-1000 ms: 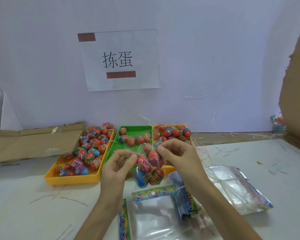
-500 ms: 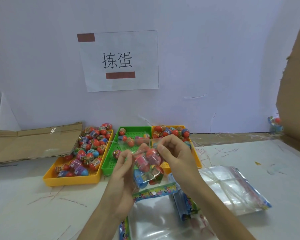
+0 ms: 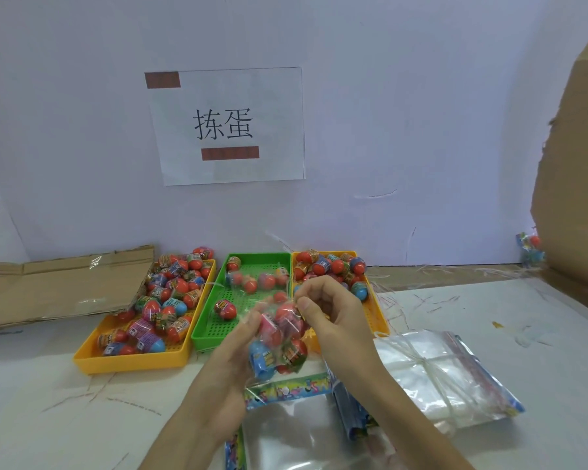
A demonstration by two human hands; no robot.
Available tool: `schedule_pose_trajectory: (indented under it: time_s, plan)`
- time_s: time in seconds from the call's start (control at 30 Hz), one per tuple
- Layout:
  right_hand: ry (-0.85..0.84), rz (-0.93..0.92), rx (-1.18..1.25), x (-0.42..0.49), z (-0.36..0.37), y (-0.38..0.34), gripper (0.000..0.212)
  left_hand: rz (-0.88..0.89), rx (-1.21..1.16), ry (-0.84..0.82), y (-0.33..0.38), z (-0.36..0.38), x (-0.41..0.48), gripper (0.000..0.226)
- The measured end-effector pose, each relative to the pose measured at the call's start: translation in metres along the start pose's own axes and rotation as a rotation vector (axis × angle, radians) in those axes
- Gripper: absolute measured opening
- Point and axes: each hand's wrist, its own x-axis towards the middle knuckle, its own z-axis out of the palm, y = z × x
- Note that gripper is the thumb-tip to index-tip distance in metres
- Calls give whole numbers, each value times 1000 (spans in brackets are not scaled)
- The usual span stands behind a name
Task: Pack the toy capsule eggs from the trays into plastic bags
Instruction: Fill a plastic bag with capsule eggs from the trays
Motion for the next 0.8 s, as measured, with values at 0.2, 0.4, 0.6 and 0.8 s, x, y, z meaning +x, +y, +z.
schedule_pose_trajectory:
  time_s: [0.2,0.4,0.6,0.8]
  plan:
    - [-30,-4,-18,0,-1,-1,29,-18,33,-26,-5,-2,11,58]
    - [-96,32,16,2,-1,-6,31,23,-12,-19,-2,2,3,46]
    - [-137,57,27,2,-2,-7,24,23,-63,-50,0,4,-1,41]
    - [-162,56,82,2,-5,-10,21,58,-29,-32,2,3,-3,34]
